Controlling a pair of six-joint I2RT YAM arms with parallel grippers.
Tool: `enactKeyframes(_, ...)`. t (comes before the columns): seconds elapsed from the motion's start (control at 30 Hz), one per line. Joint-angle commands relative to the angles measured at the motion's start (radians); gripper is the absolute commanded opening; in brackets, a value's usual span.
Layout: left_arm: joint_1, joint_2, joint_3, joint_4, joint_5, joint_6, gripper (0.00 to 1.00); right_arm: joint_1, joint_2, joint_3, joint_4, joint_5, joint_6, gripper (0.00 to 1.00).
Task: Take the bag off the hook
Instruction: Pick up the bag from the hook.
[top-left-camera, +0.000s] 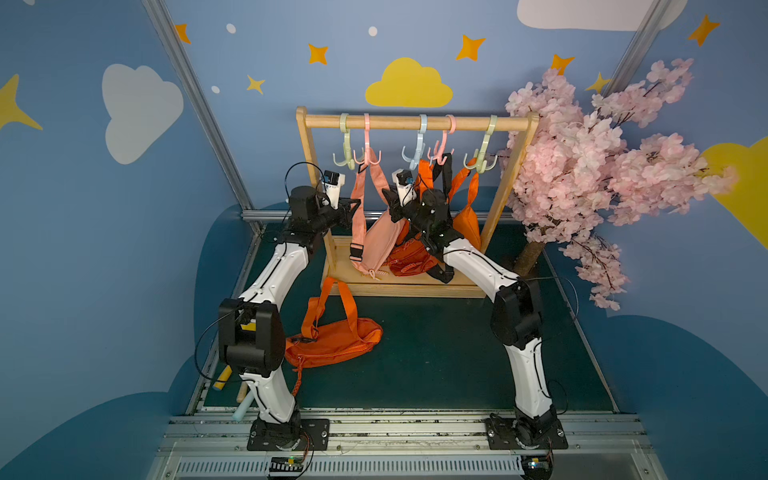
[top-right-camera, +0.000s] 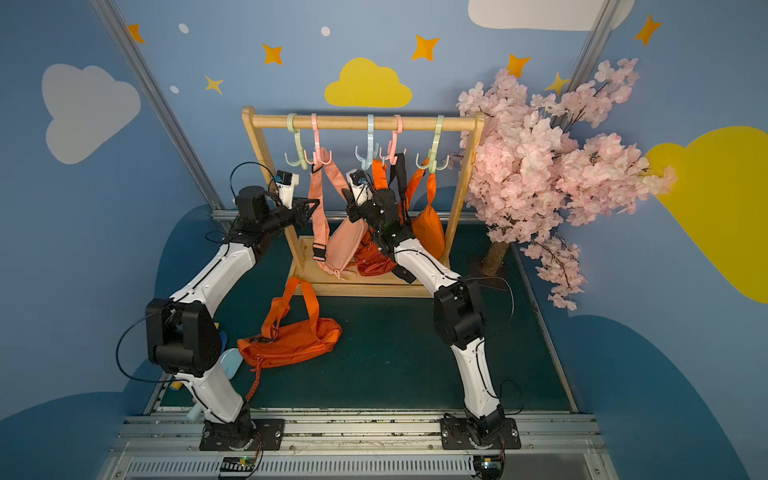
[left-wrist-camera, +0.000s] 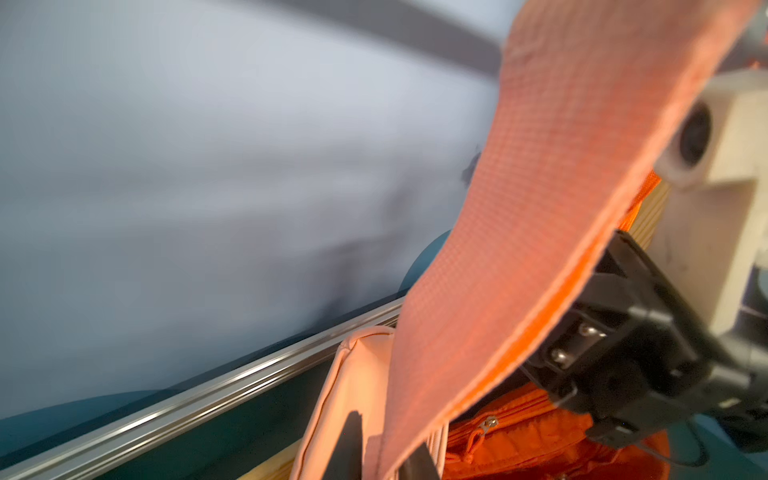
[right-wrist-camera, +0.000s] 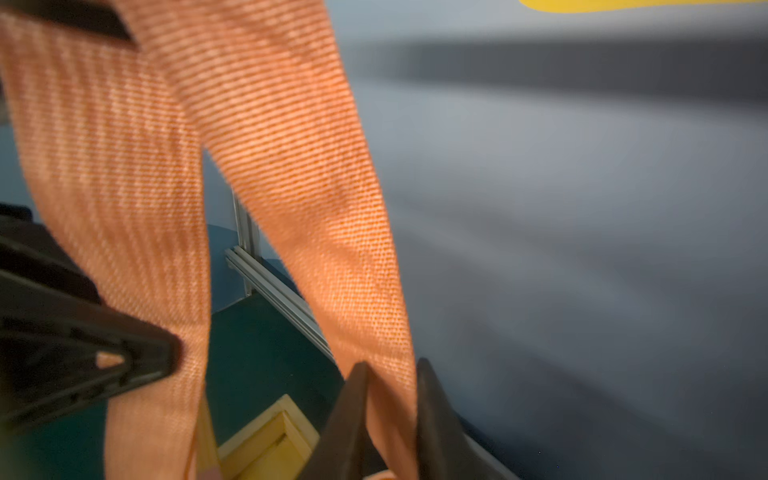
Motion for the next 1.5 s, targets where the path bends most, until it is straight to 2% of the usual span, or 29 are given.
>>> enactKeyframes(0.0, 0.006, 0.003, 0.038, 0.026, 0.001, -0.019, 0.1, -0.004, 0.002, 0.048, 0.009, -0.031, 0.011, 0.0)
enactKeyframes(0.1, 0.004, 0.006, 0.047, 0.03, -0.003, -0.03, 0.04, -0.005, -0.007, 0.055, -0.002, -0.031, 0.019, 0.0)
enactKeyframes(0.5, 0.004, 0.024, 0.117, 0.025, -0.041, -0.072, 0.04, -0.008, -0.023, 0.123, -0.072, -0.047, 0.045, 0.0)
enactKeyframes(0.73, -0.001, 0.05, 0.181, -0.026, -0.082, -0.096, 0.04, -0.01, -0.024, 0.196, -0.165, -0.008, 0.074, 0.0)
enactKeyframes(1.07, -0.021, 0.105, 0.299, -0.16, -0.099, -0.111, 0.04, -0.018, -0.034, 0.255, -0.309, 0.061, 0.116, 0.0)
enactKeyframes(1.47, -0.031, 0.191, 0.444, -0.359, -0.113, -0.158, 0.04, -0.035, -0.044, 0.261, -0.427, 0.049, 0.206, 0.0)
